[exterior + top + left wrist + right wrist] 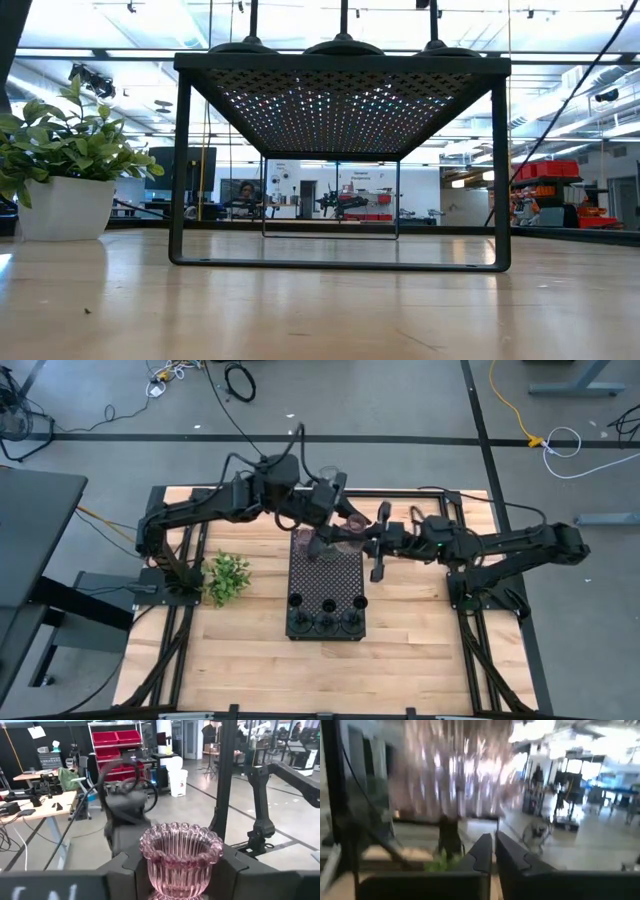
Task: Pick & Place candle stick holders
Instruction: Put the pink glass candle holder on the shelf
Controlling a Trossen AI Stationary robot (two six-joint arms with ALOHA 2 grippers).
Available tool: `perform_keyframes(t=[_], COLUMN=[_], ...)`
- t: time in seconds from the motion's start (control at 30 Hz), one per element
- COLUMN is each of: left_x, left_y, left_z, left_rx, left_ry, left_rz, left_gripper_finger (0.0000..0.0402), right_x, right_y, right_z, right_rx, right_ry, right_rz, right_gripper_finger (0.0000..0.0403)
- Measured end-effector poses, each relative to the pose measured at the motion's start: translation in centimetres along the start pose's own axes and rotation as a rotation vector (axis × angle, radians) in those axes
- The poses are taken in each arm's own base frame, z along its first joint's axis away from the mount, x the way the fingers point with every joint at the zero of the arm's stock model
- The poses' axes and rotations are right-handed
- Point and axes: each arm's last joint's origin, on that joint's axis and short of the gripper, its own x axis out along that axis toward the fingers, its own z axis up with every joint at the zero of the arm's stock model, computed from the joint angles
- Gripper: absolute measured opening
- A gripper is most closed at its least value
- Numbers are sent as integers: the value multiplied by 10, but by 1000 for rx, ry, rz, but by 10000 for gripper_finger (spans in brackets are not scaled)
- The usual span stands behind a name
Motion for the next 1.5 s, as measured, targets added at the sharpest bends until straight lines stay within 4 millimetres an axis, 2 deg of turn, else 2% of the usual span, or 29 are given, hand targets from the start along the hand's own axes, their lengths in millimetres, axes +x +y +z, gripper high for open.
perform_keyframes(t=[0.07,0.17,0.27,0.53,0.63,0.73,0.9,1.1,1.27,1.5], left_x=[-1,-2,-2,-2,-2,-2,-2,-2,-1,0], left_y=[1,4,4,4,4,4,4,4,4,4], left_z=[0,-2,-3,-4,-4,-4,-5,-6,-8,-9], left_rx=[0,-8,-10,-1,-1,0,-1,11,5,3], left_ry=[0,18,23,33,34,35,45,59,70,71], left_rz=[15,23,24,22,23,23,23,22,20,19], left_gripper_finger=[167,183,179,138,144,169,176,141,139,173], right_x=[0,0,0,0,0,0,0,-2,-3,-4], right_y=[1,0,1,0,0,0,1,8,11,12], right_z=[-6,-3,-4,-4,-3,-3,-1,7,14,21], right_rx=[-15,-8,-6,2,9,11,17,21,30,41], right_ry=[47,28,39,39,37,33,14,-55,-123,-202], right_rz=[4,1,-1,-29,-29,-20,-18,2,19,44], right_gripper_finger=[41,79,132,294,339,372,398,391,385,385])
